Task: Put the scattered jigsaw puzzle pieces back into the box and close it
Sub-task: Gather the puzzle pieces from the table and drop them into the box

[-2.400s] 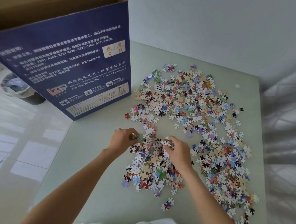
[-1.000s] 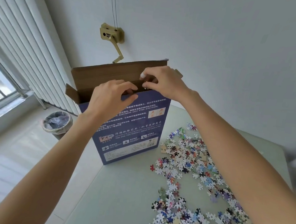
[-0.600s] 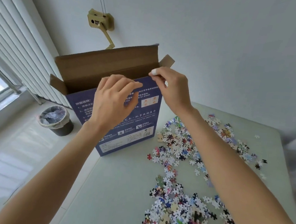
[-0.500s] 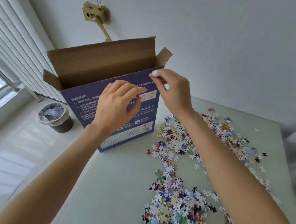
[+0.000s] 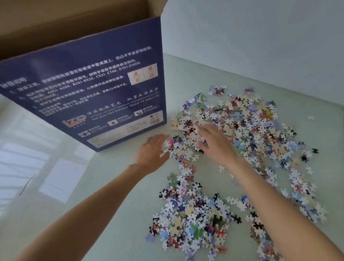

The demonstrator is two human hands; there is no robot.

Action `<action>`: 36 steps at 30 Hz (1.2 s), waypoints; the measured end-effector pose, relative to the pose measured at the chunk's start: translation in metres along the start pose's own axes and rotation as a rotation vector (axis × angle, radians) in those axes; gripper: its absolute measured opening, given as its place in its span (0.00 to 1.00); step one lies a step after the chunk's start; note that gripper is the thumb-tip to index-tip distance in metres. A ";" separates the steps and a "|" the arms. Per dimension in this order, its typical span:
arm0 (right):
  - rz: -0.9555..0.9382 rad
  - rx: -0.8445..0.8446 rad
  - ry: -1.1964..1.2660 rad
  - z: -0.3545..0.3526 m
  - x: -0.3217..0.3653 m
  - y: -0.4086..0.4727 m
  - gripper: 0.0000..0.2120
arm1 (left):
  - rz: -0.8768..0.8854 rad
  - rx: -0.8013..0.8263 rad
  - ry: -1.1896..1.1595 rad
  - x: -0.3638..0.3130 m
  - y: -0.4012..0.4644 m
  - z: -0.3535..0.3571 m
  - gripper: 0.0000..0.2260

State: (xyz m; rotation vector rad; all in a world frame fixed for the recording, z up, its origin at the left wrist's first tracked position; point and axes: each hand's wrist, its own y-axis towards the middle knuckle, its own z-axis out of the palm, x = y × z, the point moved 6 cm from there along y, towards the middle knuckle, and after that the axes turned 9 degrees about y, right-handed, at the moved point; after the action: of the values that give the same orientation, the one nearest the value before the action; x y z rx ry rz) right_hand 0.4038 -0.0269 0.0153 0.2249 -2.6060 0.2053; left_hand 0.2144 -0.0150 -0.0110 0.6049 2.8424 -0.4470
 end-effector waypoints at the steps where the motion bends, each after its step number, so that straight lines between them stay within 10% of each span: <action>1: -0.033 0.025 -0.016 0.004 -0.006 0.012 0.18 | -0.028 0.027 0.010 0.002 0.004 0.010 0.27; 12: -0.147 0.379 -0.220 0.081 -0.019 0.111 0.26 | -0.044 0.021 0.083 0.013 0.019 0.057 0.32; 32: 0.262 -0.011 0.254 0.065 -0.017 -0.164 0.15 | 0.424 0.232 0.098 -0.081 -0.073 0.092 0.28; 36: 0.476 0.057 0.100 0.064 -0.029 -0.163 0.34 | 0.292 0.232 0.033 -0.079 -0.069 0.080 0.36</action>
State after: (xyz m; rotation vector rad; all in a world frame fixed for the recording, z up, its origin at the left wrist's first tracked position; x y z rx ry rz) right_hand 0.4303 -0.1940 -0.0377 -0.3822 -2.5159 0.4429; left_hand 0.2666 -0.1300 -0.0481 1.0600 2.6885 -0.7223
